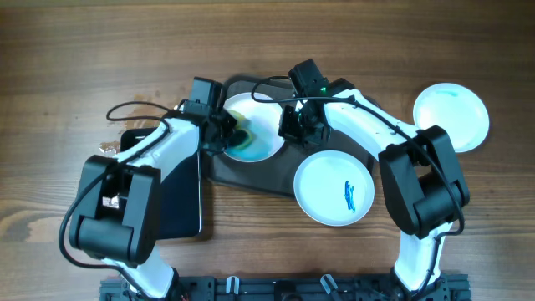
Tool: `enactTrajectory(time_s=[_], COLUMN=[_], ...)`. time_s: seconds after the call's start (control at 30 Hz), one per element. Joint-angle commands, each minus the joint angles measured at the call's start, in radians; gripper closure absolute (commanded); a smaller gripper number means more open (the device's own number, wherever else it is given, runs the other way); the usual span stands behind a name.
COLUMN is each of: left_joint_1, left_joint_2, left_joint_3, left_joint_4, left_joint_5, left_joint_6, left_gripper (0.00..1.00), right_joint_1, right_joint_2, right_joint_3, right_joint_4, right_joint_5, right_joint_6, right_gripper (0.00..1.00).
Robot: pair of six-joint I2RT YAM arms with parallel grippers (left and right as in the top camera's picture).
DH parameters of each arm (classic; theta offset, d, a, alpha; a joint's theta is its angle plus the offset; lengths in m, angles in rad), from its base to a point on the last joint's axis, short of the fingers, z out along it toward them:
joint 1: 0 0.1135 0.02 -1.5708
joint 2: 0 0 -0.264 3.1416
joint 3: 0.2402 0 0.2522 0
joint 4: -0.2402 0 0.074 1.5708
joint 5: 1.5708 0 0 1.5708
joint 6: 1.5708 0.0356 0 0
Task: Clean dirty plates on tray and stack at the side
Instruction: 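Scrub the blue marks with the sponge while the right gripper holds plate, then continue scrubbing the plate center with the sponge in the left gripper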
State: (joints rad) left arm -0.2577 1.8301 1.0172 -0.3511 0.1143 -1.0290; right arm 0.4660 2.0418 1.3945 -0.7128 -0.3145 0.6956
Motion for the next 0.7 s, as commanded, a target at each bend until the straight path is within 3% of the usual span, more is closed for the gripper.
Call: enactTrajectory(time_s=[0.0,0.07,0.43,0.67], left_joint_1=[0.039,0.020,-0.209,-0.205], left_joint_2=[0.055,0.055,0.131,0.147], left_joint_3=[0.059,0.091,0.099,0.099], left_joint_4=[0.040,0.051,0.092,0.138], left_joint_5=[-0.219,-0.188,0.058,0.217], left_joint_6=[0.113,0.163,0.157,0.100], left_gripper=[0.96,0.96,0.96,0.96], right_joint_1=[-0.008,-0.008,-0.008,-0.008], right_joint_2=[-0.003,-0.003,-0.003,-0.003], right_joint_3=[-0.015,-0.015,-0.015,-0.015], right_joint_4=[-0.011,-0.009,-0.014,-0.033], right_joint_5=[0.052,0.052,0.051,0.051], right_joint_6=[0.013,0.013,0.012,0.014], right_gripper=[0.96,0.96,0.96,0.96])
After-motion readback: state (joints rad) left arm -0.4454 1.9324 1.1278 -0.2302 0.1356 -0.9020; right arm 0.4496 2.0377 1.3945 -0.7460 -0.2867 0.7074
